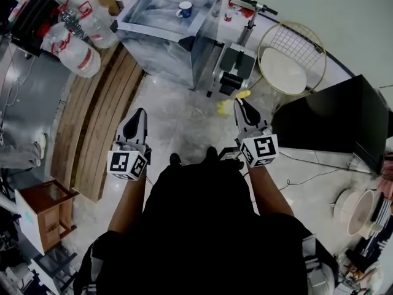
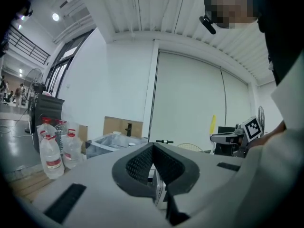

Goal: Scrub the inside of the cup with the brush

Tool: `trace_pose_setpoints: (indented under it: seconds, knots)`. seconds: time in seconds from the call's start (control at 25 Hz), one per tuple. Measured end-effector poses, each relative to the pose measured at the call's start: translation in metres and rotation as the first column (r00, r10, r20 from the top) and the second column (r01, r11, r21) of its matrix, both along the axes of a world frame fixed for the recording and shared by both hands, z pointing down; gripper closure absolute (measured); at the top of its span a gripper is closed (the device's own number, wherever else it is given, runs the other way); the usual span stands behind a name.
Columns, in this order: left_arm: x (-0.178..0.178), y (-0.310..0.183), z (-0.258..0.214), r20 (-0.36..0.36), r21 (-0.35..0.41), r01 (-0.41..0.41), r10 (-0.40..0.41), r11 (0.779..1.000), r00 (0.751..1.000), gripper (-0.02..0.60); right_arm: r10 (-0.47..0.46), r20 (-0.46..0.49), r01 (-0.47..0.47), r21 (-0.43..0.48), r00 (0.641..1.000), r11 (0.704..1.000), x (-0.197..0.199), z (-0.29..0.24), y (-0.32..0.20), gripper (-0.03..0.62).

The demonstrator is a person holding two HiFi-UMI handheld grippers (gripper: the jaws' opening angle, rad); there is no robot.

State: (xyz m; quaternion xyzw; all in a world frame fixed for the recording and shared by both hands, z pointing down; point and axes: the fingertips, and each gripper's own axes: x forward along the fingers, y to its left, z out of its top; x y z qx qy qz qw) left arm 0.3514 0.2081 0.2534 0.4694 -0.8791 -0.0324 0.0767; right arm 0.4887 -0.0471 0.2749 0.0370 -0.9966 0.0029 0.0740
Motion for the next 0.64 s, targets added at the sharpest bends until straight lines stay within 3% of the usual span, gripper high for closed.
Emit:
trace_pose_setpoints:
  seconds: [0.64]
  knots:
    - [-0.006, 0.017, -0.009, -0.017, 0.019, -0.070, 0.070, 0.997, 0.997, 0.566, -0.047, -0.039, 0.047, 0.010, 0.998, 0.999, -0.022, 0.007, 0.034, 0.551]
